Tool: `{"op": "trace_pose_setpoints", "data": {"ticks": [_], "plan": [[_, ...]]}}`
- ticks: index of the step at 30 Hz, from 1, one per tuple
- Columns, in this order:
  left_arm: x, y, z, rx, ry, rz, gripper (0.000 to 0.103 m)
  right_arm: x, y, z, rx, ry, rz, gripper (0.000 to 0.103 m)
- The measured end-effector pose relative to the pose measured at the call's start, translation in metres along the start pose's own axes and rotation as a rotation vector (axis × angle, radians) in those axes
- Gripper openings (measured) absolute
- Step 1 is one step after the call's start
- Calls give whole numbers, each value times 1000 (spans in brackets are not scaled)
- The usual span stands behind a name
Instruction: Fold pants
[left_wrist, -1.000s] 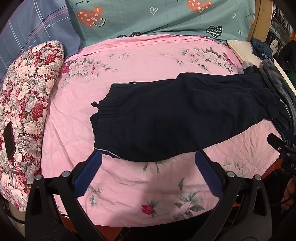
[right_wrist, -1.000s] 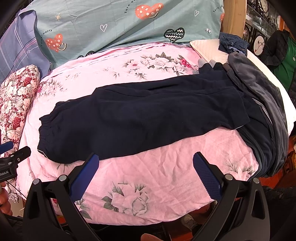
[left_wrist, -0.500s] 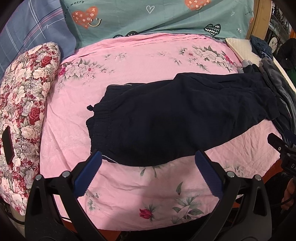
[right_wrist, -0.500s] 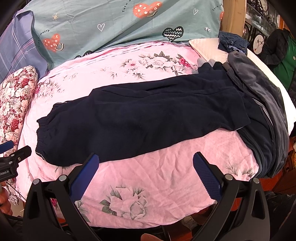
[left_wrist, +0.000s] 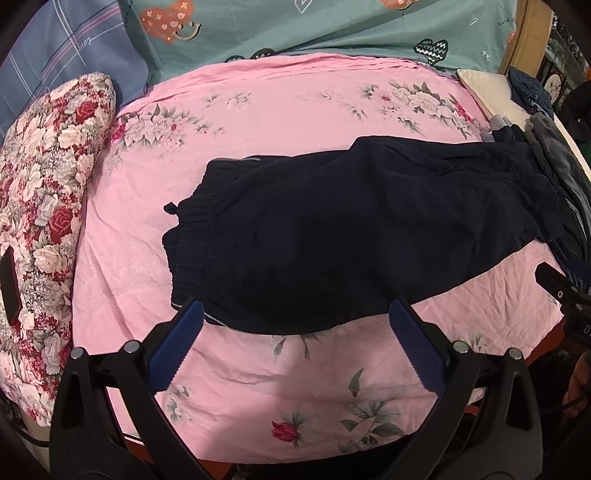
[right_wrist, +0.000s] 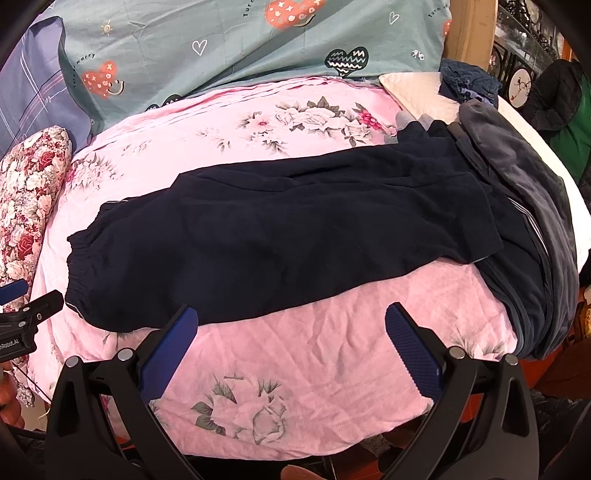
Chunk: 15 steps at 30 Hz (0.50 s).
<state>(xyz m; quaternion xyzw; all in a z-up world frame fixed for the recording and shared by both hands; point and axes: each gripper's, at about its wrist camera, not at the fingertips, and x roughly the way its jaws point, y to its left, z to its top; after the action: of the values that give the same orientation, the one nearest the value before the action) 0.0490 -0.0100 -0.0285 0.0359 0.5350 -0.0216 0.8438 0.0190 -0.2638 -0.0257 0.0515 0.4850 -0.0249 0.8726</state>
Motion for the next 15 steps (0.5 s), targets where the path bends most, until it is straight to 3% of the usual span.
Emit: {"op": "trace_pose_setpoints", "data": {"ticks": [6, 11, 15], "plan": [[33, 43, -7, -136, 33, 82, 101, 16, 28, 36, -139, -11, 96, 102], [59, 87, -30, -170, 18, 207, 101, 47, 89, 93, -341, -32, 321, 102], [85, 120, -45, -184, 47, 192, 101, 94, 166, 142, -509, -12, 468, 100]]}}
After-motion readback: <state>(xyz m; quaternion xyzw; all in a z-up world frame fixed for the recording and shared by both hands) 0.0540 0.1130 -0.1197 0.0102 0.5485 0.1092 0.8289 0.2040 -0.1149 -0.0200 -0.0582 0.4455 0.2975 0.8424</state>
